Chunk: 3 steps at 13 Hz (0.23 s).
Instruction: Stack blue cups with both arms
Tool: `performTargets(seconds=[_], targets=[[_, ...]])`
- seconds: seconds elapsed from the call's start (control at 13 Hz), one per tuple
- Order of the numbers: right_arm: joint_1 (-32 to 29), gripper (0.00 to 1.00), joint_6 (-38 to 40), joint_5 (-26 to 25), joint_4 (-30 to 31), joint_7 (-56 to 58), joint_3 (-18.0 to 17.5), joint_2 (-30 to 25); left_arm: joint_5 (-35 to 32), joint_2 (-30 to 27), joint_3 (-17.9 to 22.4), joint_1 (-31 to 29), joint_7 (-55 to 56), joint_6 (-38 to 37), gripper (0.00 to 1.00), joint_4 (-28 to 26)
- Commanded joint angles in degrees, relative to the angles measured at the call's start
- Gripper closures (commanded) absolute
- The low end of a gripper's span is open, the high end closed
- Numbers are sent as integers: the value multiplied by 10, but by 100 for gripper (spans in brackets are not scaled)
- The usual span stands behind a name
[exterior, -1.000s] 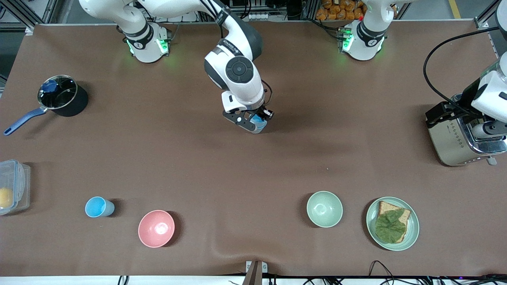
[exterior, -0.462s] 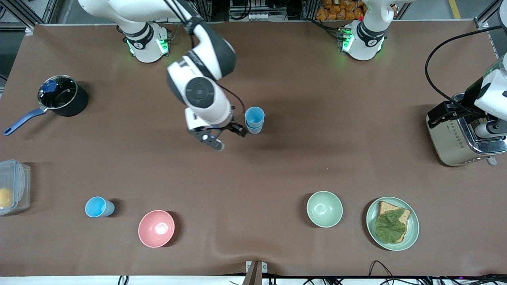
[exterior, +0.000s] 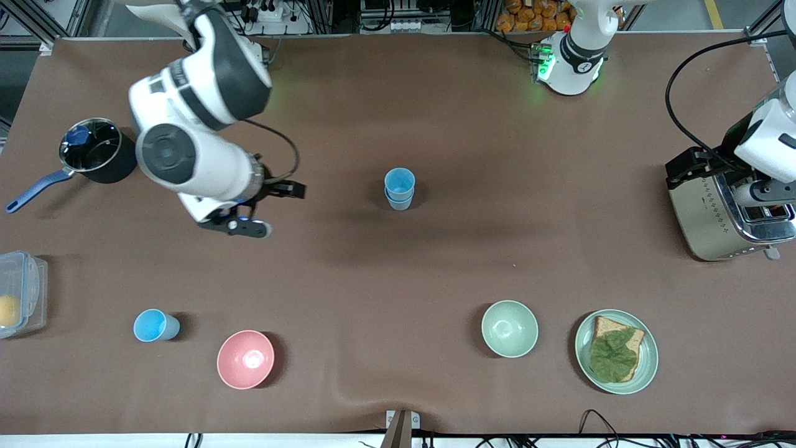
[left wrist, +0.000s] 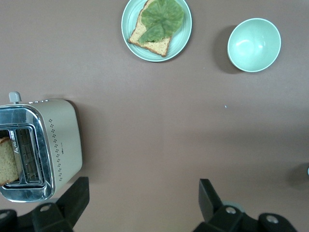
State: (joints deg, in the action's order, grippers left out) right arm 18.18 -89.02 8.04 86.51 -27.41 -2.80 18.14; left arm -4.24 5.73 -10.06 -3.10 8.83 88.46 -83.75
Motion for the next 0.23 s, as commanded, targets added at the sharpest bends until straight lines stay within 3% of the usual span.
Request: performTargets(seconds=[0.0, 0.15], targets=[[-76, 0, 8, -11, 90, 143, -11, -89, 8, -2, 0, -3, -16, -17, 0, 11], [-104, 0, 6, -32, 144, 230, -11, -148, 8, -2, -2, -3, -16, -17, 0, 12]])
